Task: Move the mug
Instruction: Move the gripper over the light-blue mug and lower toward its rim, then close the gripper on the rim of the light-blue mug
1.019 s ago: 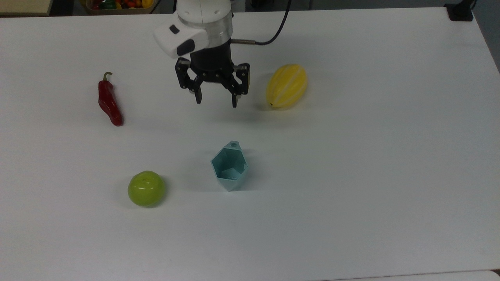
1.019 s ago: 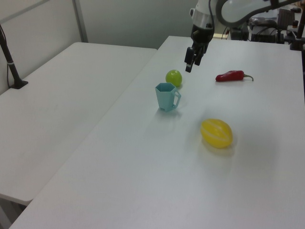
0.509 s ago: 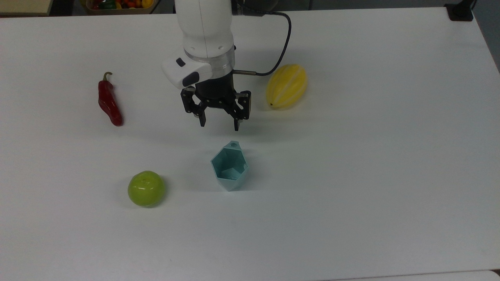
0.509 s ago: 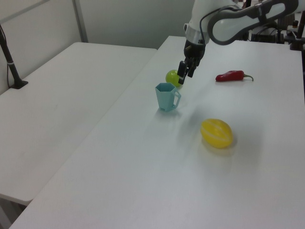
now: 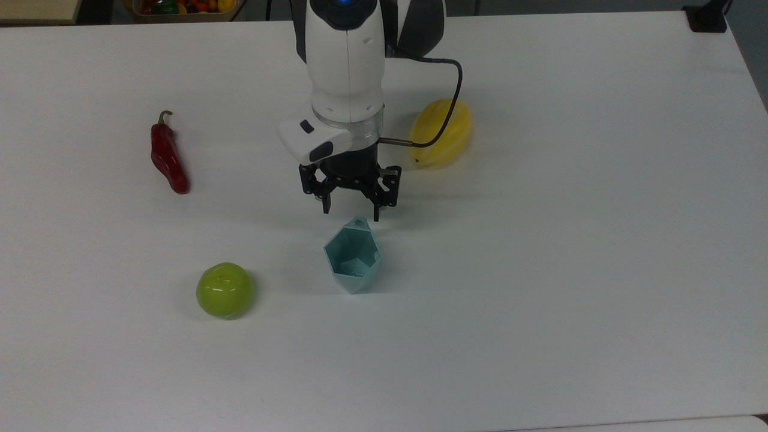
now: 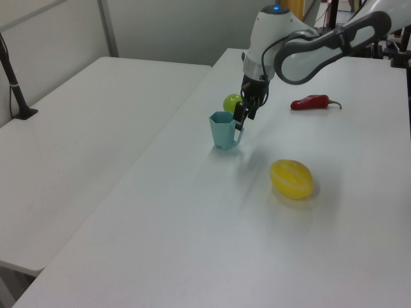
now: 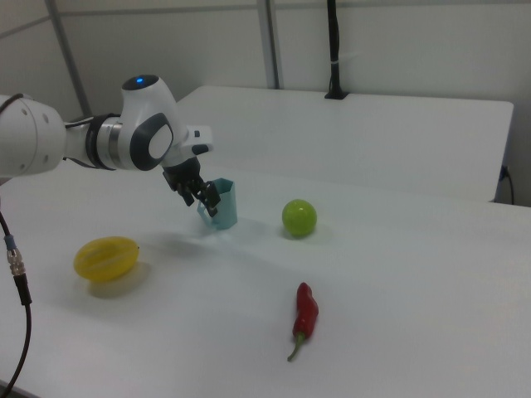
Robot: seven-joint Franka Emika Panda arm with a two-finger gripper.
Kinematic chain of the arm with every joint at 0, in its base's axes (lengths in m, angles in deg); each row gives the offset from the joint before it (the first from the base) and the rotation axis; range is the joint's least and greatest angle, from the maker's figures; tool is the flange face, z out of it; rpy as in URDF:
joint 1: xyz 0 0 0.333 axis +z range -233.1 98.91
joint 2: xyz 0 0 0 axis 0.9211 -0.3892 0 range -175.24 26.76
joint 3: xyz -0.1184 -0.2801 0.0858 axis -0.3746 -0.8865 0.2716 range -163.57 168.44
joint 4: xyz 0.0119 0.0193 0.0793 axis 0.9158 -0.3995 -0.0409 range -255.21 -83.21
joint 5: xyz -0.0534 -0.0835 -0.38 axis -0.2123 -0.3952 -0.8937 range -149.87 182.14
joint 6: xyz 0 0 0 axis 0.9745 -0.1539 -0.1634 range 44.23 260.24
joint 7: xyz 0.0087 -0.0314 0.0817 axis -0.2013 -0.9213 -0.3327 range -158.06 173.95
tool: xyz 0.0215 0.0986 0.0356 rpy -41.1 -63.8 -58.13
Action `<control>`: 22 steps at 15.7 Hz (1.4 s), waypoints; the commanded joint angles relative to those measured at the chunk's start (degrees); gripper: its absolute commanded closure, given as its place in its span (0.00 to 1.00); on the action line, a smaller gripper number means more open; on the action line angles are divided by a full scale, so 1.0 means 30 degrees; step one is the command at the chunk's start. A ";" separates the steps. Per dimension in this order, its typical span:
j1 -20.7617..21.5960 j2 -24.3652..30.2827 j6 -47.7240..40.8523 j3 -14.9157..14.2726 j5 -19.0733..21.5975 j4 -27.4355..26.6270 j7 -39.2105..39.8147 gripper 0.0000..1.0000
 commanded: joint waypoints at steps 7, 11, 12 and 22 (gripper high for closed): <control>0.0443 -0.0787 0.1517 -0.0180 -0.1520 -0.0251 -0.1055 0.40; 0.0472 -0.0846 0.1781 -0.0180 -0.1986 -0.0309 -0.0996 0.68; 0.0472 -0.0904 0.1781 -0.0180 -0.2135 -0.0309 -0.0997 0.77; 0.0355 -0.0264 0.1606 -0.0180 -0.2019 -0.0309 -0.1055 1.00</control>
